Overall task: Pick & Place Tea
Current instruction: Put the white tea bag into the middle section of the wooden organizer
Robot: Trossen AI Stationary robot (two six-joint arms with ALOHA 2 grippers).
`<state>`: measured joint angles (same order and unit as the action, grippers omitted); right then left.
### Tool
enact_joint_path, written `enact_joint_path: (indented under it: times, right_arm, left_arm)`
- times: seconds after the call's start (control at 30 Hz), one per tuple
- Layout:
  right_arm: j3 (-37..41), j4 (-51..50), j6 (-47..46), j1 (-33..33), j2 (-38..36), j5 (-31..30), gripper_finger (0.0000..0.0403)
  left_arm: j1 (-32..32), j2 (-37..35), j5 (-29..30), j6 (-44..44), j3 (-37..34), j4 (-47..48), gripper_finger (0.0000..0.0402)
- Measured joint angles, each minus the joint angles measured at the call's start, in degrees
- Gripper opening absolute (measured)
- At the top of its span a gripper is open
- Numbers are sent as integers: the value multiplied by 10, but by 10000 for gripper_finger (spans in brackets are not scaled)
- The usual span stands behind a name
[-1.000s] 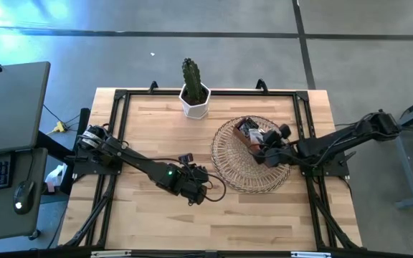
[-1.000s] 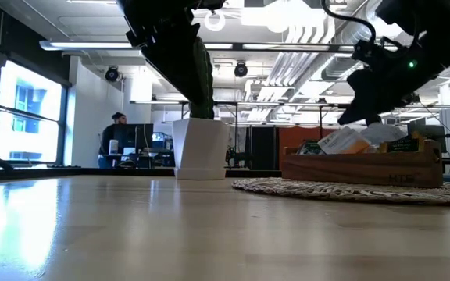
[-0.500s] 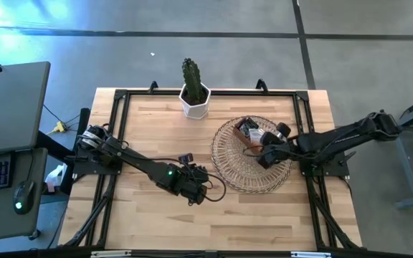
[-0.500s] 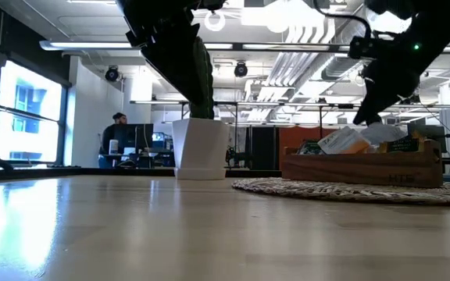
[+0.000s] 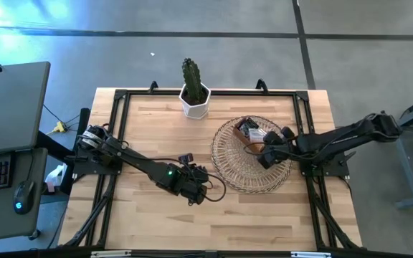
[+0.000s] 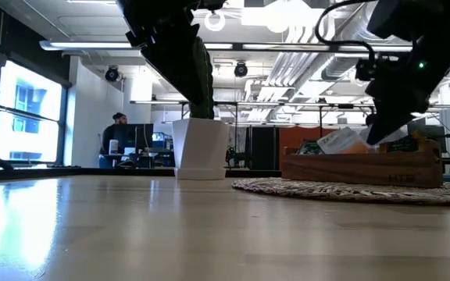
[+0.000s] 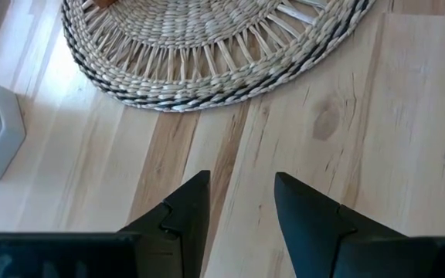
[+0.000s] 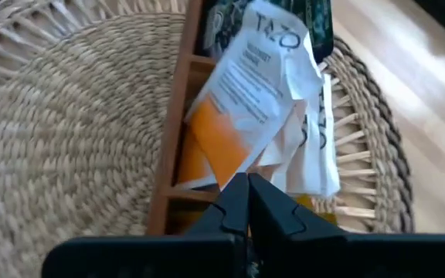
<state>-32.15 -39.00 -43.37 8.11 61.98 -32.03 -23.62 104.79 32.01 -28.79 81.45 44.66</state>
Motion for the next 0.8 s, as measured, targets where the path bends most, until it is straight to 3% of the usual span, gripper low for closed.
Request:
enact_joint_path:
  times: [0.47, 0.67, 0.8]
  right_arm:
    - [39, 174, 108, -51, 0, 68, 1]
    - [-8, 88, 122, -52, -2, 78, 1]
    - [-49, 56, 138, -52, -2, 48, 1]
  left_arm:
    - [0, 0, 0, 15, 0, 0, 143]
    - [0, 0, 0, 15, 0, 0, 143]
    - [0, 0, 0, 15, 0, 0, 143]
